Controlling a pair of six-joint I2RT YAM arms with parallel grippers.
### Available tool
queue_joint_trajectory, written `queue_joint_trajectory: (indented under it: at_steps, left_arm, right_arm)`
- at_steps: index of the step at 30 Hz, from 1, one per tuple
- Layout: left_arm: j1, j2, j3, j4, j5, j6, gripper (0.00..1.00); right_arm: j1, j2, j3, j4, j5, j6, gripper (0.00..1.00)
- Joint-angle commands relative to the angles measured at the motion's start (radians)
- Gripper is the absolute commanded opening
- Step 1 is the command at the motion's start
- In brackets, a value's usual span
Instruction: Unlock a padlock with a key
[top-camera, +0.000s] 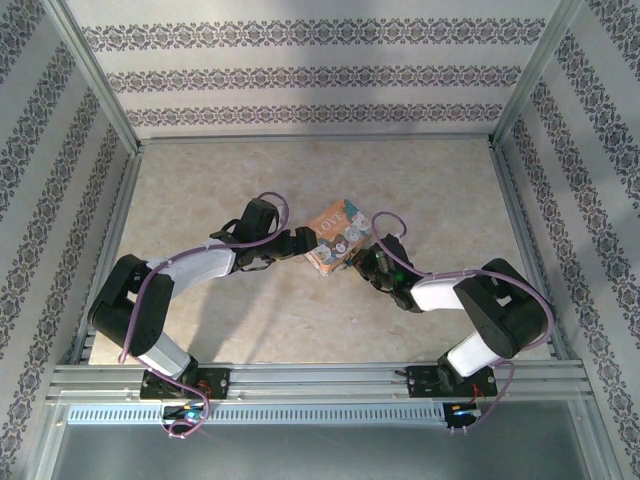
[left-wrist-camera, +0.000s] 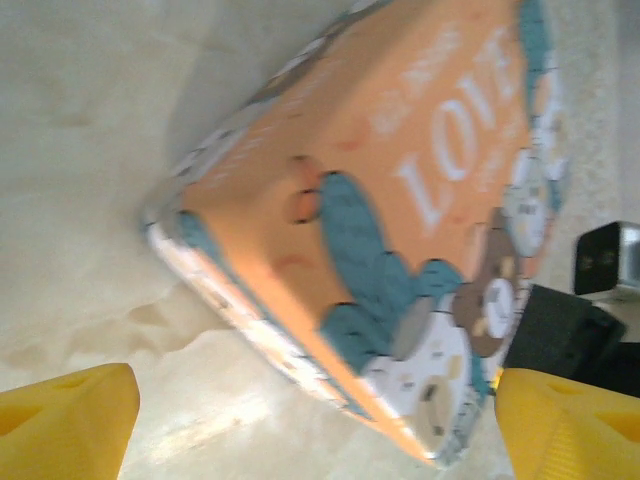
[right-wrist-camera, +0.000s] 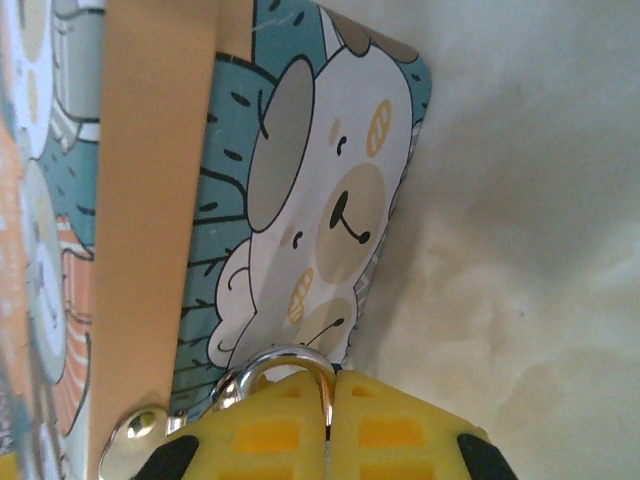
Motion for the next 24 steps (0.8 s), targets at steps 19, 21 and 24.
queue_joint_trajectory:
  at_steps: [19, 21, 24]
  left_arm:
    - [-0.062, -0.128, 0.095, -0.046, 0.063, -0.035, 0.91]
    - [-0.091, -0.101, 0.112, -0.014, 0.084, -0.057, 0.91]
    - [-0.133, -0.042, 0.142, 0.037, 0.113, -0.086, 0.91]
  right_arm:
    - [0.008, -0.023, 0.033, -0.120, 0.040, -0.054, 0.00]
    - [0.013, -0.022, 0.036, -0.120, 0.040, -0.052, 0.00]
    - [0.018, -0.020, 0.043, -0.120, 0.042, -0.050, 0.00]
